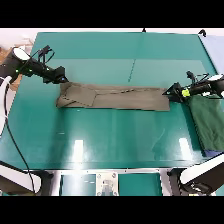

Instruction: Fold the shirts.

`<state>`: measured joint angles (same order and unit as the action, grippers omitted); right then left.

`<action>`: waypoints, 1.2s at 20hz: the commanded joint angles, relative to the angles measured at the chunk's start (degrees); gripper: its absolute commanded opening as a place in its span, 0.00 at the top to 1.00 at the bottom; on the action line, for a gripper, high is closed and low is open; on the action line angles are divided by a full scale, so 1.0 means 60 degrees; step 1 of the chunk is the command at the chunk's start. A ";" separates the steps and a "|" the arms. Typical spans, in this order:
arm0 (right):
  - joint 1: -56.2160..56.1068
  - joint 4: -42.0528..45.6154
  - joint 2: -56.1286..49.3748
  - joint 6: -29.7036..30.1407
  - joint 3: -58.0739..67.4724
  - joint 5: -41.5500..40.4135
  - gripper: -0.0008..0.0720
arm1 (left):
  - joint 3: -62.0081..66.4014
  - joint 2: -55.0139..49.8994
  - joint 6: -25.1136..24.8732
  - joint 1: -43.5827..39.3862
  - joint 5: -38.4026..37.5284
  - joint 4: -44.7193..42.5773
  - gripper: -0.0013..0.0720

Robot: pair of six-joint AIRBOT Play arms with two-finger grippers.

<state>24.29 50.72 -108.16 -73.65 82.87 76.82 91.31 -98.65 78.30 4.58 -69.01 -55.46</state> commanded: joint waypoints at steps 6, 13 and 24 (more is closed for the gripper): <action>-0.0277 -0.0568 -0.0248 0.0503 0.0984 0.1144 0.97 | 0.0007 -0.0029 -0.0066 -0.0962 0.0401 0.0747 0.94; -0.0543 -0.1104 0.1155 -0.0310 0.3286 0.3355 0.97 | 0.0011 -0.0943 -0.0131 -0.5045 0.4080 0.0823 0.94; -0.1781 -0.2120 0.2455 -0.0692 0.5191 0.3927 0.97 | 0.1851 -0.3759 -0.0058 -0.6677 0.4648 0.3013 0.94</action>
<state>15.20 39.00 -94.21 -77.30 112.12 100.01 99.26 -117.93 77.89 -34.52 -39.72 -41.63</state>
